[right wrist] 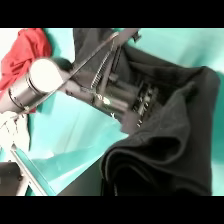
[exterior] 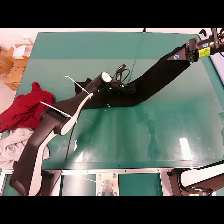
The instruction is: Fold the shirts.
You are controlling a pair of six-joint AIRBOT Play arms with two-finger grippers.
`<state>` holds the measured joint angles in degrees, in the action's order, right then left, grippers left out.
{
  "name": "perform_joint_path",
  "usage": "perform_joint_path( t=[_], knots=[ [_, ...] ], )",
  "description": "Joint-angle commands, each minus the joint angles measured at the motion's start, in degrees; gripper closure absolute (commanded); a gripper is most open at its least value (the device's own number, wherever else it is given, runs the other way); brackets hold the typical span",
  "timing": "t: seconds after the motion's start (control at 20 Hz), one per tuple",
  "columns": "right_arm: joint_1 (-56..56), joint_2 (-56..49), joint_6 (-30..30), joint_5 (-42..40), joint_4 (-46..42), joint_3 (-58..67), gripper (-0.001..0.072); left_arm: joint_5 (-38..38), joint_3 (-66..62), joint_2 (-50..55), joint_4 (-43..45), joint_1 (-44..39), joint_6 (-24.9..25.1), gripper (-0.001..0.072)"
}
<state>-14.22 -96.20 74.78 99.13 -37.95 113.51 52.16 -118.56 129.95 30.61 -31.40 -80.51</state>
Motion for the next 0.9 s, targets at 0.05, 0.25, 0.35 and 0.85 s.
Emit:
perform_joint_path(
  t=[0.05,0.25,0.35,0.85],
  knots=[
    [3.6,0.4,2.8,-1.4,0.5,0.0,0.0692,14.1,-0.2,-7.0,-4.5,7.1,2.3,0.0680],
    [13.0,0.3,5.5,-10.3,0.3,-1.2,0.0692,27.3,-0.2,-18.3,-4.5,21.9,2.5,0.0680],
    [19.6,-0.5,6.0,-17.4,-0.7,-3.6,0.0692,29.9,-0.2,-23.2,-4.5,29.4,2.2,0.0680],
    [59.3,-23.9,6.0,-78.8,2.0,-8.7,0.0260,34.1,2.7,-30.3,-4.7,45.5,1.5,0.0680]
  ],
)
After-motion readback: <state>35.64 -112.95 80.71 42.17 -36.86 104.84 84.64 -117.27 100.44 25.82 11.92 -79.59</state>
